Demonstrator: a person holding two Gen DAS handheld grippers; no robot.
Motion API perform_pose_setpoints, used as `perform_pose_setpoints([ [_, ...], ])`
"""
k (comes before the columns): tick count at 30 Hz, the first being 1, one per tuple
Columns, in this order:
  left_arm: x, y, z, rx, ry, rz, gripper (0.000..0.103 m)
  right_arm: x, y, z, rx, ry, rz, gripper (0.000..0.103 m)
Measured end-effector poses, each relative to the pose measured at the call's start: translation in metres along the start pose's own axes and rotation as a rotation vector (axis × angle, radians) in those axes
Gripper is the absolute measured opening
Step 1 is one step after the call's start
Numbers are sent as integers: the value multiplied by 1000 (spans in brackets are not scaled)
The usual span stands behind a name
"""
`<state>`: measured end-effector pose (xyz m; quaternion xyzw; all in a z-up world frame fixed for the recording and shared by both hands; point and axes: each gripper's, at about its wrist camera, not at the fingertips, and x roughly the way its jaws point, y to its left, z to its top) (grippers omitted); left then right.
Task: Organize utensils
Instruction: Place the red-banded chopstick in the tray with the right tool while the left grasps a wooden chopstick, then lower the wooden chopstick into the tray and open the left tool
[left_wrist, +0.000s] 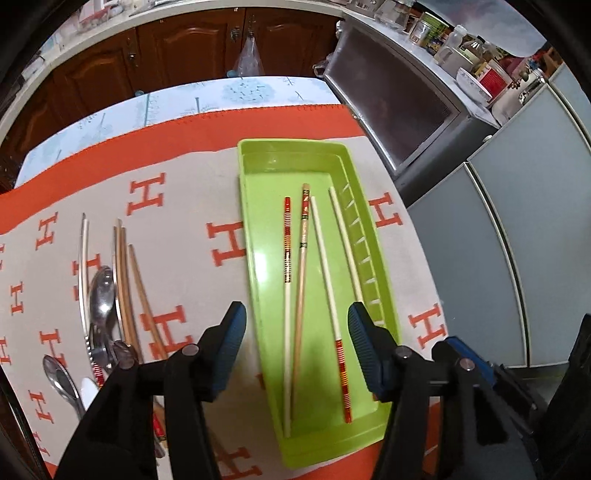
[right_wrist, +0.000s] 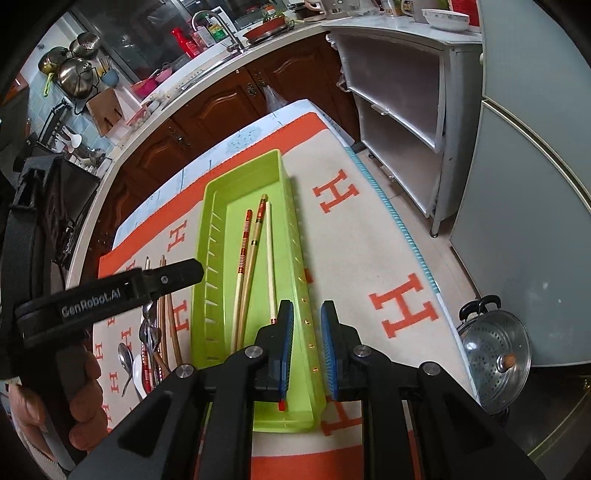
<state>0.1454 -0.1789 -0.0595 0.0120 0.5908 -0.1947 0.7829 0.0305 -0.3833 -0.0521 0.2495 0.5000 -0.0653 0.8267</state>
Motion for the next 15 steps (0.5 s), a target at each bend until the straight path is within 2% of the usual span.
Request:
perform_pose_setpoints([
  [11,-22,29,-37,-7,-31,30,56,3,32,-10,-59,14,26,16],
  [15,-37,45,-54,-21,-65,55,61,4,48,-18,-96,26,39,16],
])
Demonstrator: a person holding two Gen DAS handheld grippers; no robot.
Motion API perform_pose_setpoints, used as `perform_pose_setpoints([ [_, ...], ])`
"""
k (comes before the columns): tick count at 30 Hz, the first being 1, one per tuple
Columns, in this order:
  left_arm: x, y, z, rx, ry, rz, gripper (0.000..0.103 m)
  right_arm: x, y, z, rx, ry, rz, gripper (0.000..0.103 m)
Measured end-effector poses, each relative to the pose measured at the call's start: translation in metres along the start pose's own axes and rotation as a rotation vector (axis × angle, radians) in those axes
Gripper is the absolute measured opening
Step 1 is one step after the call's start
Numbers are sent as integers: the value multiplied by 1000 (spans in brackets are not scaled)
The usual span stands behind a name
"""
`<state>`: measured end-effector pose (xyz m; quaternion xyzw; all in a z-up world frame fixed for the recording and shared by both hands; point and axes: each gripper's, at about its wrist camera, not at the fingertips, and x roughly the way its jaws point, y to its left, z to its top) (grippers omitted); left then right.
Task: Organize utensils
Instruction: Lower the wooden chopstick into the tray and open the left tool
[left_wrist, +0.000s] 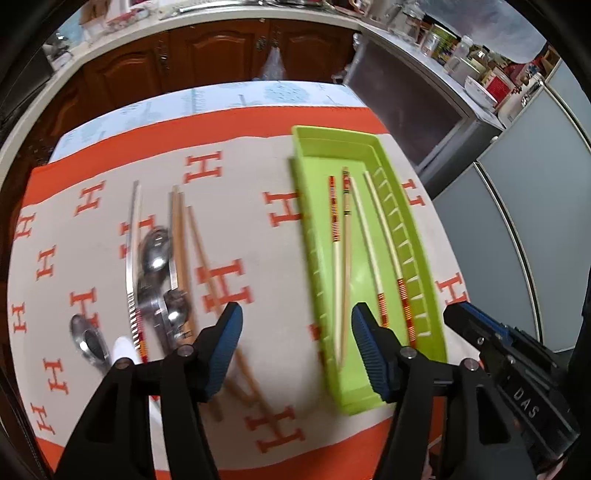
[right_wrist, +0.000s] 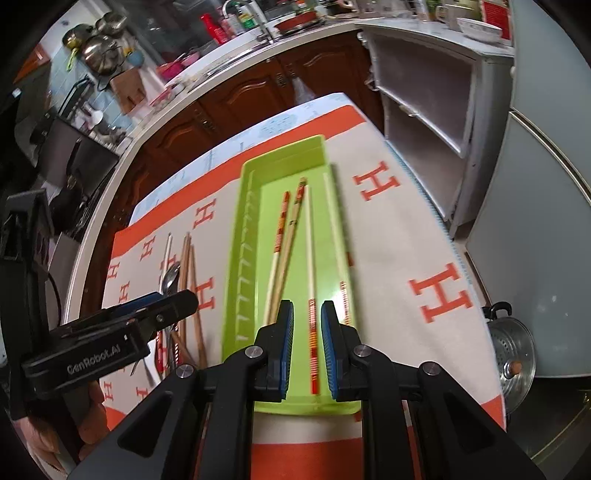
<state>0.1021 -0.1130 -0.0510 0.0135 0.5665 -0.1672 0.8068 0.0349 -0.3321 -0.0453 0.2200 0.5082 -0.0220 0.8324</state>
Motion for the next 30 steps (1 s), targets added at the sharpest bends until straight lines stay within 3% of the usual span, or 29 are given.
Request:
perform_pose_setpoints([
  [8,-40,37,-34,-5,-93,86,71,1,40,-18,-81,23,24,16],
  [12,-60,58,-49,-16,-146,141,78,1,61,-26,-130,30,37,20],
  [18,-77,89,-68,-50,-186,191,79,3,93,-33,-220,45,50,21],
  [24,-82,121,-78,-108,-181,190,91,4,122,-40,-291,56,70,22],
  [28,-82,148,-85,-177,-175,146,95,14,139,-43,-322,82,73,22],
  [30,-81,158,-89,-199,-178,162,95,20,147,-44,-338,95,75,22],
])
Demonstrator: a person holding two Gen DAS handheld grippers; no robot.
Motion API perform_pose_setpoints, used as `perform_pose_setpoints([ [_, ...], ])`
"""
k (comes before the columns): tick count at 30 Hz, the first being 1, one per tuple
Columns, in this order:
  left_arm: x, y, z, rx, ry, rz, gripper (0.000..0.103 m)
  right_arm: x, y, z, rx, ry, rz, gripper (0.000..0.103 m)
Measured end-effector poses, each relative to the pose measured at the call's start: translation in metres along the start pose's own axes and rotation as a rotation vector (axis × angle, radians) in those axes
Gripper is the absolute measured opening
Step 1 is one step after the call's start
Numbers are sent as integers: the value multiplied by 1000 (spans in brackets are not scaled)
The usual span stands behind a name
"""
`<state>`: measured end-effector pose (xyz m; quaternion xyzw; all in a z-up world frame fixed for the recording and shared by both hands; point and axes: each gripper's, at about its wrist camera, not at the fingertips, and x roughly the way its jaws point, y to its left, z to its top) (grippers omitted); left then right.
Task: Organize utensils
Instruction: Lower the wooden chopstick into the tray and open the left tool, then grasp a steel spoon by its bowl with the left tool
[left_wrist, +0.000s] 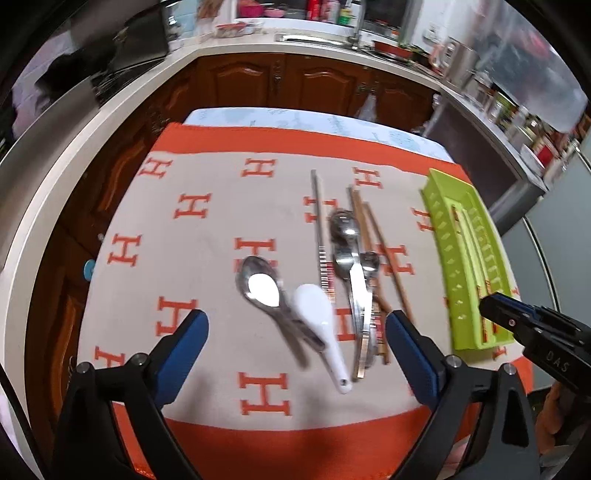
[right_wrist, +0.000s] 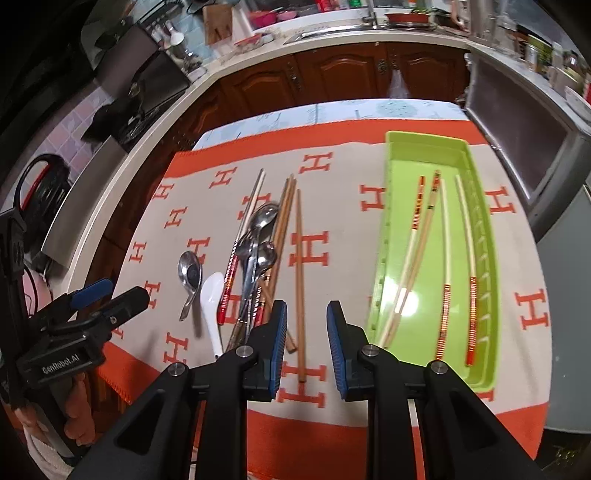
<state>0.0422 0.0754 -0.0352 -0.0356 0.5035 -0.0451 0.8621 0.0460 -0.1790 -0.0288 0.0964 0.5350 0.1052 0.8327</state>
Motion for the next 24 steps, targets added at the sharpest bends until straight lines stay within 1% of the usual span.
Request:
perform_pose_setpoints([
  [3,8,15,-1,-14,-6,45,95,10,8,4,-20,18,-1,22],
  [4,12,22,-2,-25,-3,44,95,14,10,4,-26,23,1,22],
  [10,43,56,-6,-145,63,-24,95,39,21,8,-48,63,9,22],
  [11,48,59,-7,-156,74,-31,90,43,22,8,-49,69,11,22],
  [12,55,62,-7,-162,98,-40,81,47,22,8,-48,76,13,22],
  [13,61,62,-7,-165,121,-47,76,50,23,8,-47,83,17,22],
  [14,69,64,-7,-170,150,-61,69,53,23,8,-47,87,20,22],
  [15,76,65,-8,-183,177,-76,65,56,24,8,-47,90,22,22],
  [19,97,71,-7,-238,232,-129,62,65,25,9,-50,101,24,22],
  [22,103,72,-2,-245,224,-143,60,70,24,11,-48,106,23,22],
  [24,107,71,4,-245,226,-139,54,74,23,12,-47,109,19,22],
])
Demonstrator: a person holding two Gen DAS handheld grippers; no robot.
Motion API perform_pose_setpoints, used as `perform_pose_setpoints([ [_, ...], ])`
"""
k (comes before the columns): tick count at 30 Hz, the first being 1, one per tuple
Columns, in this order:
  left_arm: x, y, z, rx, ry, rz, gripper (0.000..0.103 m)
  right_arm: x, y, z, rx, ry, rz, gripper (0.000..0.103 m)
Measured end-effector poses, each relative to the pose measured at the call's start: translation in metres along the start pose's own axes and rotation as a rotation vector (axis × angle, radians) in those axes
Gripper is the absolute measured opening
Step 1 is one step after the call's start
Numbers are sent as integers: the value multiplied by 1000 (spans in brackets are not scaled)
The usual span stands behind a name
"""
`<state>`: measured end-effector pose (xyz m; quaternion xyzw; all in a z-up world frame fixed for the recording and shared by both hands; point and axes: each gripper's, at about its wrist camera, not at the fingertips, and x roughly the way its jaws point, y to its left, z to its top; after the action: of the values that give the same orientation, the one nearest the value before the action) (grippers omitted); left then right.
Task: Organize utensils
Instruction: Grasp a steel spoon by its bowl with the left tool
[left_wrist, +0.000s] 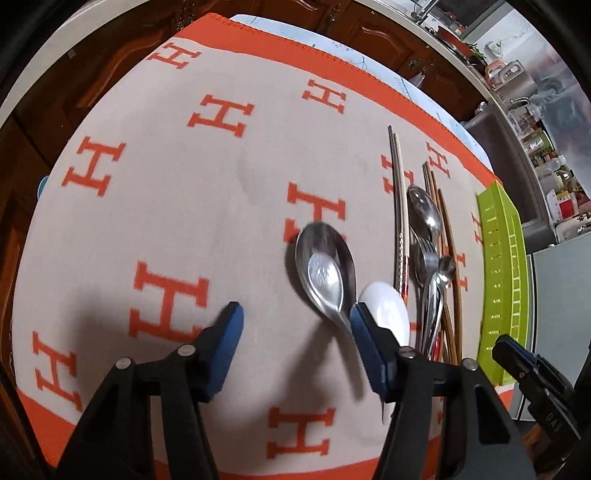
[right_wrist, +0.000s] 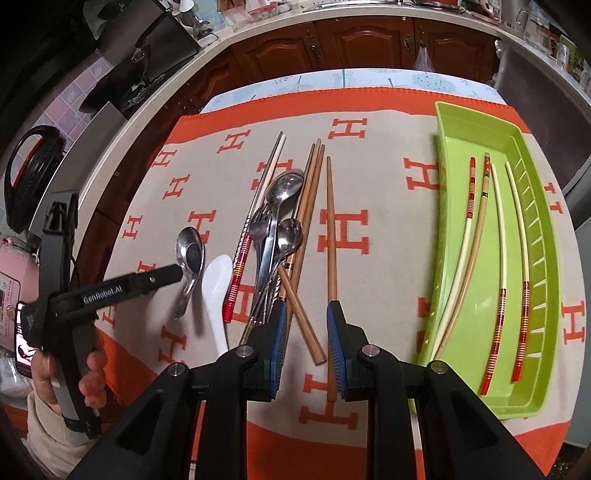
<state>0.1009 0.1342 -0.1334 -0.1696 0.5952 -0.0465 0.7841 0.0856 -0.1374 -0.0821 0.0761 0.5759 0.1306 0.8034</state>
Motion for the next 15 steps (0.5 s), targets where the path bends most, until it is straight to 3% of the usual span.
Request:
perform_pose_setpoints([
  [12,17,-35,12,145,-58,108,49,21,1,4,-13,27,-7,22],
  [13,18,-38,11,159,-68,127,45,22,1,5,-12,29,-8,22],
  [15,19,-41,9,176,-81,153,16,24,0,5,-11,31,-11,22],
])
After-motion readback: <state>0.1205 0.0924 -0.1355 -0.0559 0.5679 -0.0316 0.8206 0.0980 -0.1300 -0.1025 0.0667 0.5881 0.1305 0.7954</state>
